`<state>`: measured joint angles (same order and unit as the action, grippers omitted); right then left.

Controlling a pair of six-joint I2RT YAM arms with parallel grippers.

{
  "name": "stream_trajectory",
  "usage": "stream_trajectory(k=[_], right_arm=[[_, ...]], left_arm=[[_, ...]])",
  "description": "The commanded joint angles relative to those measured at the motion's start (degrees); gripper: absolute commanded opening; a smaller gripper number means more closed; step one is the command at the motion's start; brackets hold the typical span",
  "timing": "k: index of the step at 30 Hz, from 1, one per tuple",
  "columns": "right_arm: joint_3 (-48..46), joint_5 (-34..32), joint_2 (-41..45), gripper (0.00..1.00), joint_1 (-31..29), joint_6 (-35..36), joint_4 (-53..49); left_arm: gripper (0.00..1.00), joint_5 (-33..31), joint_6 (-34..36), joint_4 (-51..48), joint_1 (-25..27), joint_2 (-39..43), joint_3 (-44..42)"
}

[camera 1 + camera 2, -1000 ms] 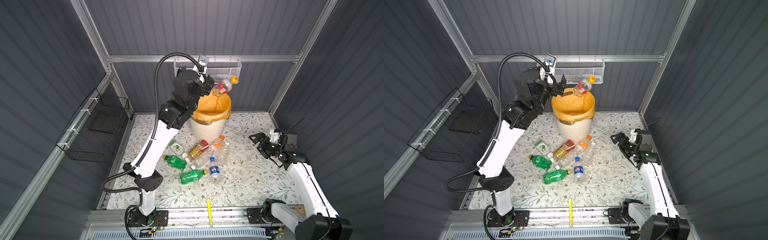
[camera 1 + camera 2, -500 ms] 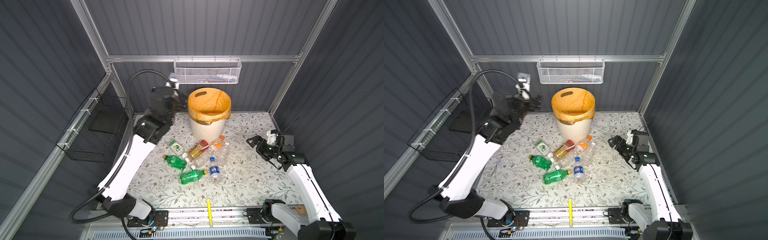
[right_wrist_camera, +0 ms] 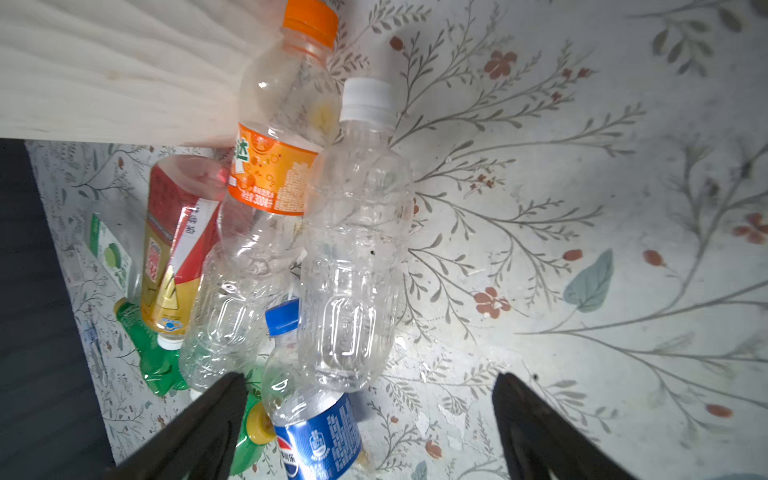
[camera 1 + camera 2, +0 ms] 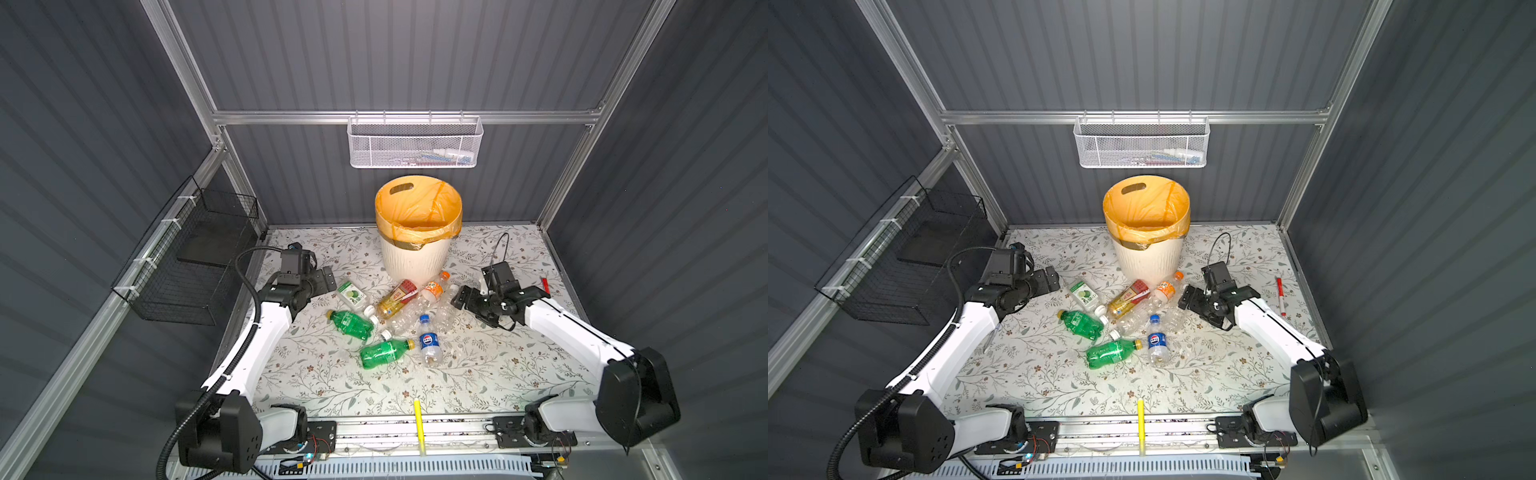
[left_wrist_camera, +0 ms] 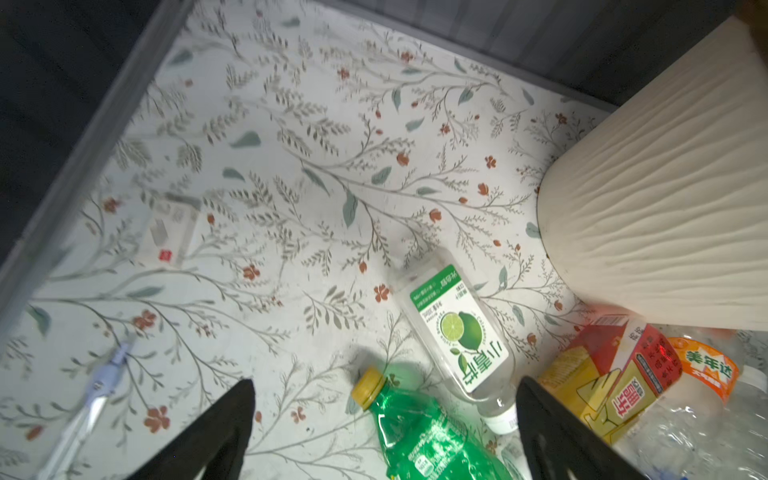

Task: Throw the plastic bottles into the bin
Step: 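Grasp the white-capped clear bottle with the right gripper while the left gripper withdraws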

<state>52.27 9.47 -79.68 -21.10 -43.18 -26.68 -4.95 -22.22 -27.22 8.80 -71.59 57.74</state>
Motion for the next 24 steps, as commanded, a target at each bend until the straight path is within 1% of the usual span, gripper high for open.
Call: stream_trajectory(k=[1, 7, 8, 15, 22, 24], right_arm=[[3.1, -3.4, -3.5, 0.93, -1.6, -2.8, 3.2], [5.6, -3.7, -10.5, 0.89, -2.5, -2.3, 4.1], [6.1, -3.7, -11.7, 0.88, -2.8, -2.4, 5.7], [9.5, -5.1, -17.4, 0.84, -3.8, -2.5, 6.5], [8.8, -6.6, -20.1, 0.74, -4.4, -3.9, 7.5], [8.2, -6.9, -20.1, 0.69, -4.4, -4.3, 7.6]], left_arm=[[0.98, 7.2, -5.3, 3.9, -1.4, 1.9, -1.4], [0.98, 10.6, -7.7, 5.4, -2.5, 2.5, -6.0], [0.98, 11.0, -7.8, 5.7, -2.6, 2.5, -6.6], [0.97, 13.4, -7.8, 5.8, -3.0, 1.9, -8.2], [0.97, 14.2, -8.4, 7.6, -3.1, 1.5, -10.1], [0.97, 14.4, -8.7, 8.1, -3.1, 1.3, -10.6]])
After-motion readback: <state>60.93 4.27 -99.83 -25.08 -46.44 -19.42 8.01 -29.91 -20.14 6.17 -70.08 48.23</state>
